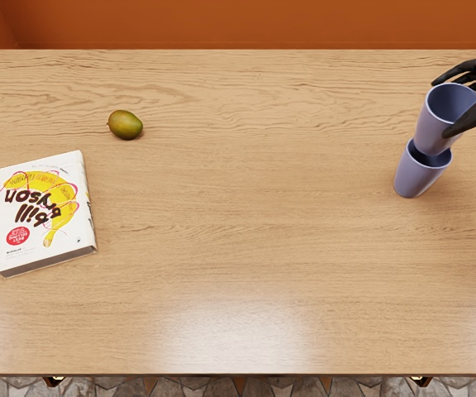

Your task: Pick up cup and place in cup with right hand

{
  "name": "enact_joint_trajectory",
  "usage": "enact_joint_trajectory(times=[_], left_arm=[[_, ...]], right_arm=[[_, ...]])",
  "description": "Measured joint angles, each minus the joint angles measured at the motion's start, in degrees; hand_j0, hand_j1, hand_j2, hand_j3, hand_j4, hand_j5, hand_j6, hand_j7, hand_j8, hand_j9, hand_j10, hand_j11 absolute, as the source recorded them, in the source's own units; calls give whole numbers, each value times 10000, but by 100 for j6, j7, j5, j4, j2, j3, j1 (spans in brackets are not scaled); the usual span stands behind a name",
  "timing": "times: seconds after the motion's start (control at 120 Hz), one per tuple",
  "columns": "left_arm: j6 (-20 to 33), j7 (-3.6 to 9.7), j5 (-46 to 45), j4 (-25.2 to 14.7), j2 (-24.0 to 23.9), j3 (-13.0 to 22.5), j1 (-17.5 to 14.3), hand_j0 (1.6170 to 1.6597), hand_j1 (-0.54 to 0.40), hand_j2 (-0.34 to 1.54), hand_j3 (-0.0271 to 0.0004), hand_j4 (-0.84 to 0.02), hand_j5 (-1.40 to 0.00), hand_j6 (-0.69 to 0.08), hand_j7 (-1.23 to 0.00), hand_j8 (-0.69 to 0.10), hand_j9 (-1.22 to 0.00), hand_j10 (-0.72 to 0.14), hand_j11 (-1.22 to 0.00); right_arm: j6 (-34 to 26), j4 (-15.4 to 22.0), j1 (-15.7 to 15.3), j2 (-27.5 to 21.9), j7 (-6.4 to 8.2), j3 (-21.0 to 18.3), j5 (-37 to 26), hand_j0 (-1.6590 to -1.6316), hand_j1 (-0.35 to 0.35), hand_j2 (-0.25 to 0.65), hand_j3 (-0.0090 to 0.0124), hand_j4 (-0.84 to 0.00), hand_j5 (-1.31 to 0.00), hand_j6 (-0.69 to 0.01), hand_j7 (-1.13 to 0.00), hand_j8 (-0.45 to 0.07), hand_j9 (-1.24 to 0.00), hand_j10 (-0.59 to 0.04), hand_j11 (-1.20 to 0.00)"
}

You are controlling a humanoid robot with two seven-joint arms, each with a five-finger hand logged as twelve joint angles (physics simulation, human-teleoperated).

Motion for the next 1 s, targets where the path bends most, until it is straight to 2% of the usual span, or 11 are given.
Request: enact_joint_trajectory(times=[0.158, 0.192, 0.2, 0.25, 0.283, 0.308, 0.325, 0.475, 0.667, 0.825, 1.0], left_arm=[[0, 0, 0, -1, 0, 0, 0, 16581, 3489, 2, -2, 0, -3, 0, -2, 0, -2, 0, -3], [0, 0, 0, -1, 0, 0, 0, 16581, 3489, 2, -2, 0, -3, 0, -2, 0, -2, 0, -3], [0, 0, 0, -2, 0, 0, 0, 16581, 3489, 2, -2, 0, -3, 0, -2, 0, -2, 0, -3], [0, 0, 0, 0, 0, 1, 0, 16581, 3489, 2, -2, 0, -3, 0, -2, 0, -2, 0, -2], [0, 0, 1, 0, 0, 1, 0, 16581, 3489, 2, -2, 0, -3, 0, -2, 0, -2, 0, -3], [0, 0, 0, 0, 0, 1, 0, 16581, 3489, 2, -2, 0, -3, 0, -3, 0, -3, 0, -3], [0, 0, 0, 0, 0, 0, 0, 16581, 3488, 2, -2, 0, -3, 0, -3, 0, -3, 0, -3], [0, 0, 0, 1, 0, 0, 0, 16581, 3489, 2, -2, 0, -3, -1, -2, 0, -2, 0, -2], [0, 0, 0, 0, 0, 1, 0, 16581, 3489, 2, -1, 0, -2, -1, -2, 0, -2, 0, -2], [0, 0, 0, 1, 0, 1, 0, 16581, 3489, 2, -1, 0, -2, -1, -2, 0, -2, 0, -2], [0, 0, 0, 0, 0, 1, 0, 16581, 3489, 2, -1, 0, -3, 0, -2, 0, -2, 0, -2]], right_arm=[[-2, -171, -4, 156, 0, -43, -3, -16564, 779, 50, 1, -4143, -5612, -3453, -5493, -2858, -5568, -3639, -5592], [-3, -216, -2, 199, 0, -62, -4, -16564, 791, 66, -9, -4153, -5579, -3476, -5481, -2926, -5544, -3658, -5564], [-4, -225, -2, 207, 1, -66, -4, -16565, 747, 374, -2, -4156, -5569, -3504, -5478, -2984, -5538, -3677, -5559], [-4, -270, -1, 245, 0, -90, -5, -16562, 683, 85, -4, -4149, -5536, -3518, -5456, -2962, -5507, -3763, -5523], [-7, -295, -2, 258, 0, -102, -11, -16559, 648, -79, -15, -4181, -5467, -3544, -5435, -3054, -5448, -3850, -5461], [-7, -310, -4, 264, 0, -110, -11, -16560, 672, -133, 0, -4169, -5447, -3584, -5417, -3033, -5425, -3879, -5436], [-6, -318, -5, 267, 0, -114, -10, -16559, 680, -179, -1, -4146, -5447, -3405, -5404, -2935, -5424, -3879, -5435], [7, -351, -3, 277, 0, -150, -7, -16566, 746, -223, -1, -4009, -5263, -3470, -5223, -3068, -5236, -3888, -5241], [318, -379, 46, 242, -1, -178, 91, -16575, 710, -237, 1, -3829, -5028, -3630, -4988, -3207, -5041, -3768, -5038], [332, -414, 55, 249, -1, -123, 111, -16578, -1453, -111, 0, -1885, -2448, -1803, -2425, -1603, -2452, -1855, -2450], [414, -423, 106, 291, -1, -82, 129, -16579, -2636, -35, 0, -836, -1048, -814, -1033, -721, -1048, -818, -1045]])
